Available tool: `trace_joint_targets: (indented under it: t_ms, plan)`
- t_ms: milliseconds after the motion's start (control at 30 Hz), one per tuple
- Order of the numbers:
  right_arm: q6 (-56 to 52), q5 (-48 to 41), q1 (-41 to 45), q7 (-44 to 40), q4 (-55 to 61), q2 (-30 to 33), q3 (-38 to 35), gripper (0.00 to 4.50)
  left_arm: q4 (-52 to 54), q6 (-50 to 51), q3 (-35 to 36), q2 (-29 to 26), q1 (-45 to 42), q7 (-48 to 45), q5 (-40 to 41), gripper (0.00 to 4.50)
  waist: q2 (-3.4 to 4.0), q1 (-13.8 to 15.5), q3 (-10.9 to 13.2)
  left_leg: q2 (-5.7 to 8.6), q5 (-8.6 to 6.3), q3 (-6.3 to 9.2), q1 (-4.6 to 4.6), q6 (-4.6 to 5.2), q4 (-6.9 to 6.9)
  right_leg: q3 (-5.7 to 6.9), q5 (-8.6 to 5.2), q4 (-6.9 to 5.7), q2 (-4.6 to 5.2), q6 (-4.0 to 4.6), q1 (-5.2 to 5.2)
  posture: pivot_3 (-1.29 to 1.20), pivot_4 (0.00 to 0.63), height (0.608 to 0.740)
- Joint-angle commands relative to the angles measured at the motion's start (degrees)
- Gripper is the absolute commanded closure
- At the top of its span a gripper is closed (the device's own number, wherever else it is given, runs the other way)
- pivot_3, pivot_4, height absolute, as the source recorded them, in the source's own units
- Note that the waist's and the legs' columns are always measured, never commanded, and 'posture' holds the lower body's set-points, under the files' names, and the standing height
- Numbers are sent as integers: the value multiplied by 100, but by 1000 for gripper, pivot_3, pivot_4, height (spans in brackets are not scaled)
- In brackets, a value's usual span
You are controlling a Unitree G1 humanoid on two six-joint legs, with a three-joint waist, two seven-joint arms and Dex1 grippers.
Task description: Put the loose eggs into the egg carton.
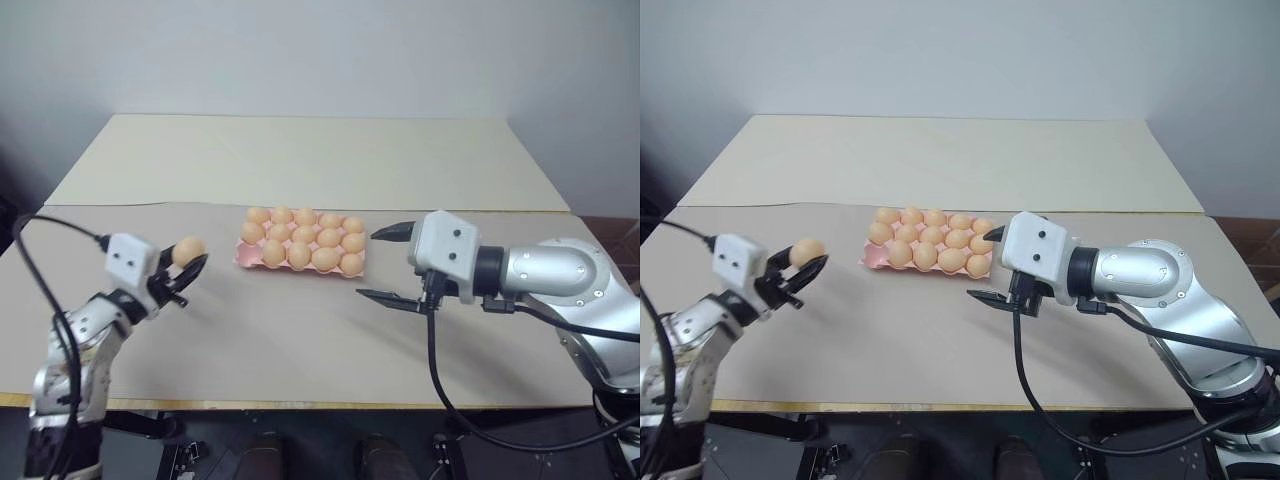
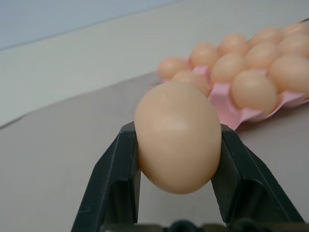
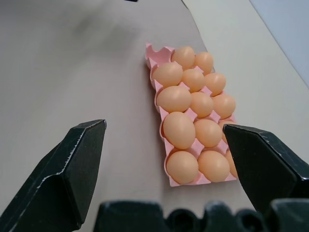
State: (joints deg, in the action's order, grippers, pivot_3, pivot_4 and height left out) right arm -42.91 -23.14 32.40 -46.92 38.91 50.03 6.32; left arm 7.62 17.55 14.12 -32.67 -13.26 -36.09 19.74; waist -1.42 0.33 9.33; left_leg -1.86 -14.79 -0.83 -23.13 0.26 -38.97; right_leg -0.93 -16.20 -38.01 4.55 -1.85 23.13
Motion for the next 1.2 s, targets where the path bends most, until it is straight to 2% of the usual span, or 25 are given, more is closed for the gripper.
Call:
trace_joint_targets:
  t_ms: [33,200,433,533,700,833,933,1033,1133,1200]
  plan:
    - [-140,4,93,168,234,27,-191,0,-505,-347,-452,124,-573,-36,-316,2794,0,7,0,0,0,0,1,0,0,0,0,0,-2,0,-1,0,150,740]
    - [-348,-14,-72,323,490,128,-310,0,-1310,-761,-882,271,-1124,-89,-673,2794,-1,-26,0,-3,0,-2,-6,1,0,-5,0,3,-10,0,6,0,150,740]
    - [-644,-101,-191,484,743,199,-458,0,-2092,-1157,-986,463,-1510,18,-902,2794,-1,-22,0,-2,0,0,-4,2,-4,-1,0,-2,-9,0,4,0,150,740]
    - [-700,-102,-208,519,780,211,-478,0,-2264,-1536,-985,511,-1567,-115,-904,1842,-1,-17,0,-2,0,0,-5,2,-3,0,0,0,-9,-1,3,0,150,740]
    - [-721,-68,-220,544,779,233,-477,0,-2613,-1859,-922,707,-1768,292,-1079,242,-1,2,0,-1,0,0,-7,2,-4,0,0,0,-8,-1,4,0,150,740]
    - [-694,-55,-232,536,757,238,-455,0,-2502,-1938,-746,771,-1779,113,-748,242,-1,-5,0,-1,0,0,-7,2,-4,-1,0,0,-9,-1,4,0,150,740]
    - [-699,-62,-237,538,759,230,-451,0,-2149,-1883,-680,583,-1556,-136,-610,242,-1,-8,0,-2,0,1,-7,2,-4,0,0,0,-10,-1,4,0,150,740]
    - [-672,-67,-243,505,741,252,-472,0,-1317,-1539,-544,212,-1040,-632,-204,242,0,-59,0,-4,0,-1,-6,2,-4,-3,0,2,-10,-1,4,0,150,740]
    - [-651,-99,-222,445,694,291,-525,0,-264,-886,-208,-330,-291,-1136,488,242,1,-108,0,-11,0,0,-6,1,-1,-4,0,2,-12,-1,7,0,150,740]
    - [-582,-110,-221,374,587,333,-582,0,247,-633,98,-666,188,-1242,678,242,1,-115,0,-12,0,1,-4,1,1,-4,0,1,-10,-1,6,0,150,740]
